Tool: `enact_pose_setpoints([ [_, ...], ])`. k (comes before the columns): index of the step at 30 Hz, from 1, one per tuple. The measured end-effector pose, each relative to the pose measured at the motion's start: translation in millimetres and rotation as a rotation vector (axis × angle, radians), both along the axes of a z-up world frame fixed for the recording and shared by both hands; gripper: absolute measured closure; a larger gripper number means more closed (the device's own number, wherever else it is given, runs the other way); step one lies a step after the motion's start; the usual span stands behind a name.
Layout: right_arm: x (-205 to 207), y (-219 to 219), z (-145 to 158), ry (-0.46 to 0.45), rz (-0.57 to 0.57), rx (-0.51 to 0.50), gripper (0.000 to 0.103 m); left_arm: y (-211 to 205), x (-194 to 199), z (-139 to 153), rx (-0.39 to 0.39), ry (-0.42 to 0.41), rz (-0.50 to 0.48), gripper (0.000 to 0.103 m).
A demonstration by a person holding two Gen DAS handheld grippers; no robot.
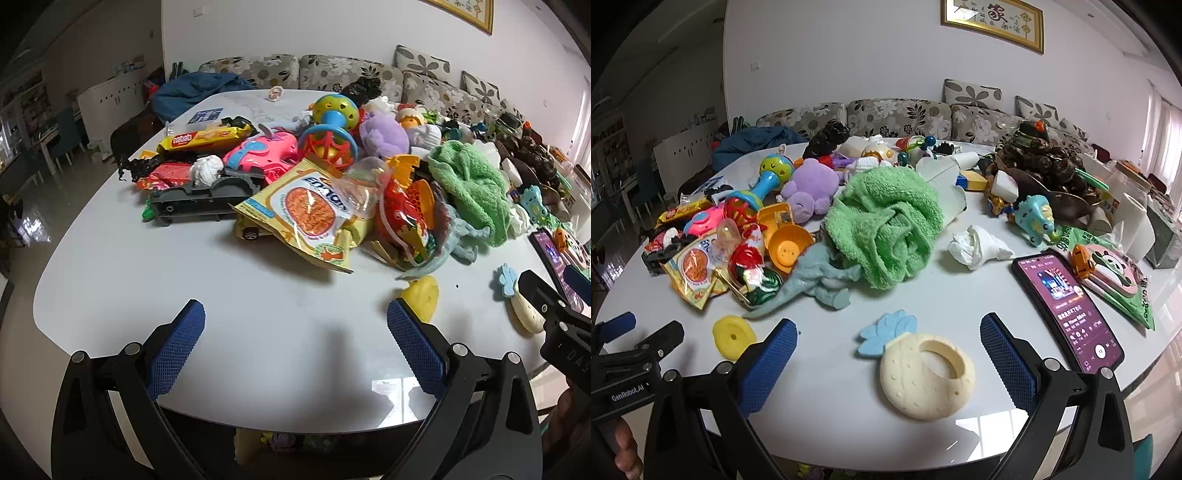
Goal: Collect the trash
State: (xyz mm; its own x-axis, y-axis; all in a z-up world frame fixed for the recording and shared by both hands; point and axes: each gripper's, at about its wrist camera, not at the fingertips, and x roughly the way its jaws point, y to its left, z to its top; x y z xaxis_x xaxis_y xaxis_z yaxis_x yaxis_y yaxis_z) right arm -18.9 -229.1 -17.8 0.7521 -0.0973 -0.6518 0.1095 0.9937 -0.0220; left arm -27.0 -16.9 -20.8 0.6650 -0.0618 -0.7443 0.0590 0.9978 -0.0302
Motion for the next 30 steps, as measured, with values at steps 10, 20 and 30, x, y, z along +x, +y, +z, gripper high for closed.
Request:
enact_pose_setpoints([
  [10,-14.4,-29.7,-3.5,0.013,0.016,-0.011,0.005,-13.1,-4.7,-3.4,0.001,0.001,-0.043,0.007],
  [20,27.0,-21.4,-31.8,0.166,0.108,-0.077,0.005,-19.5,-0.9,-8.6,-0.004,0.017,-0.064,0.006],
  [30,20.9,-37.3,-34.8,0.171,0.192,0.073,0.042,-35.5,-1.5,-10.9,-0.026,0.01,-0.144,0.007],
])
